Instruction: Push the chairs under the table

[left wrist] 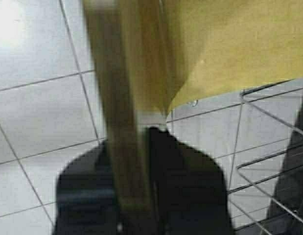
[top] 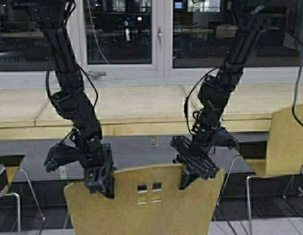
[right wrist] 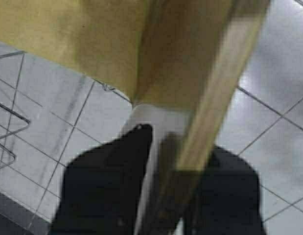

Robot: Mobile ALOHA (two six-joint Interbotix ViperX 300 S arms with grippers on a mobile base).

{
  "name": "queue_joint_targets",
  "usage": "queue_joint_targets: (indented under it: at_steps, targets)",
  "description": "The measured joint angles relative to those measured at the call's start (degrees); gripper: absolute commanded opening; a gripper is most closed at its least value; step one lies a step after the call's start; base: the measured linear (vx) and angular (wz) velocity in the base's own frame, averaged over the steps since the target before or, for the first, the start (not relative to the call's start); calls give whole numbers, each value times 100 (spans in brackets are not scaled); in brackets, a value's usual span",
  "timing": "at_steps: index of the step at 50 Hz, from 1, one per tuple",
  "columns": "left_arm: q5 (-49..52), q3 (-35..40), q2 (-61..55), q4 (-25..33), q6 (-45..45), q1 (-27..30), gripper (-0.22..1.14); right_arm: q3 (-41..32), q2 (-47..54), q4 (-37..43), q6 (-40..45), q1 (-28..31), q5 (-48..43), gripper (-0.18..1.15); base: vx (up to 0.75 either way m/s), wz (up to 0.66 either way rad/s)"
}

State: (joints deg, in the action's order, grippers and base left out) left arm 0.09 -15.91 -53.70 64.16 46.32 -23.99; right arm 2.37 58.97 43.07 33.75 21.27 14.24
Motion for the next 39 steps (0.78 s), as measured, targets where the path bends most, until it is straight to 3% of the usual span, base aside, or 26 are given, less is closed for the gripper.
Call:
queue_joint_targets:
  at_steps: [39]
  targets:
    - [9,-114,44,35,0,105,4,229,-53,18,9,35,141,4,16,4]
